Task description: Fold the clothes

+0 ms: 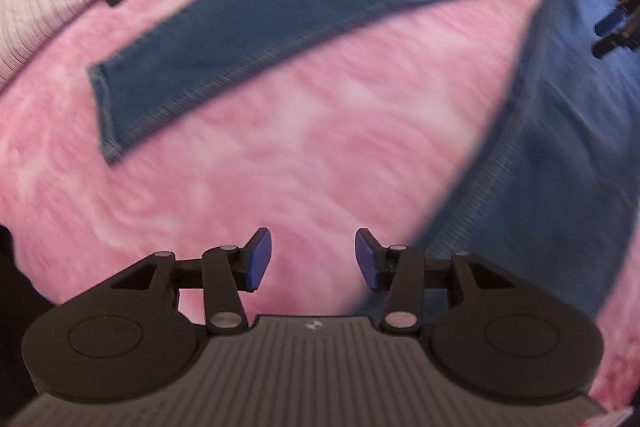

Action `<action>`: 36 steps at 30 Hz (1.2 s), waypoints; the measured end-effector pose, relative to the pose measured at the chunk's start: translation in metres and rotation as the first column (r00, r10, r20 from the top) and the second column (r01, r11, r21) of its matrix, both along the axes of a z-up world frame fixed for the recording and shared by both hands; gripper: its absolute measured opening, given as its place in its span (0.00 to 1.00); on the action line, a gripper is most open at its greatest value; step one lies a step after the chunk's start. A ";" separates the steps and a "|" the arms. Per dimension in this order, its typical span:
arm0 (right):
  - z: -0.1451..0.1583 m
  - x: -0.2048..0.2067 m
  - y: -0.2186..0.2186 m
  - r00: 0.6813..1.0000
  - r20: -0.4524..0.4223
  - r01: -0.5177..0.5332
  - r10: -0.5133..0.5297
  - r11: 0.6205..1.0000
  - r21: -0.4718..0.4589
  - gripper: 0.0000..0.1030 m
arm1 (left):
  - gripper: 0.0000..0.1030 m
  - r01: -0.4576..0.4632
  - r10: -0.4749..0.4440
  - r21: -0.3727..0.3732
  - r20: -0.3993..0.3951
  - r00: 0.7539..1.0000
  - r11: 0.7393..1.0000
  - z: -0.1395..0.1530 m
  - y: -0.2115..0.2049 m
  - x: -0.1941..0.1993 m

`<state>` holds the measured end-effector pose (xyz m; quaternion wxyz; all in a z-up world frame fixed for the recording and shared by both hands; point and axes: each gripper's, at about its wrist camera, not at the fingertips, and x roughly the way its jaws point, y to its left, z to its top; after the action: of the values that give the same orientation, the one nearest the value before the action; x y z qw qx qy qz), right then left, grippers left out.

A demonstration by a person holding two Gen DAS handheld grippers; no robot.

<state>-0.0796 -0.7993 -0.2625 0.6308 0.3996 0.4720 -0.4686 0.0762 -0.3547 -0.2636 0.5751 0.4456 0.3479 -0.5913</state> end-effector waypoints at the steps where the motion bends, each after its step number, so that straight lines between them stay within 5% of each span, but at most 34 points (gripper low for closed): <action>1: 0.001 -0.005 0.006 1.000 -0.002 0.011 -0.011 1.000 0.003 0.59 | 0.40 0.003 -0.003 0.005 -0.008 1.000 1.000 -0.001 0.006 -0.008; 9: 0.030 -0.051 0.012 0.999 -0.039 -0.022 0.017 0.992 -0.123 0.59 | 0.44 0.107 -0.107 -0.012 0.031 0.994 0.994 0.002 0.012 -0.063; 17: 0.035 -0.098 -0.067 0.994 -0.048 -0.103 0.093 0.958 -0.266 0.57 | 0.44 0.076 -0.075 -0.025 0.035 0.997 0.997 0.000 -0.042 -0.088; 23: -0.013 -0.138 -0.069 0.993 0.005 -0.117 0.117 0.992 -0.042 0.46 | 0.44 0.108 -0.108 -0.004 0.025 0.994 0.994 0.000 -0.068 -0.133; 36: -0.013 -0.185 -0.016 0.981 0.079 -0.179 0.176 0.983 0.032 0.42 | 0.47 0.258 -0.262 -0.050 -0.102 0.960 0.965 0.007 -0.124 -0.254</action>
<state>-0.2642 -0.8150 -0.2754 0.6795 0.3859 0.4905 -0.3857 -0.1780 -0.4784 -0.2562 0.4807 0.4445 0.3063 -0.6910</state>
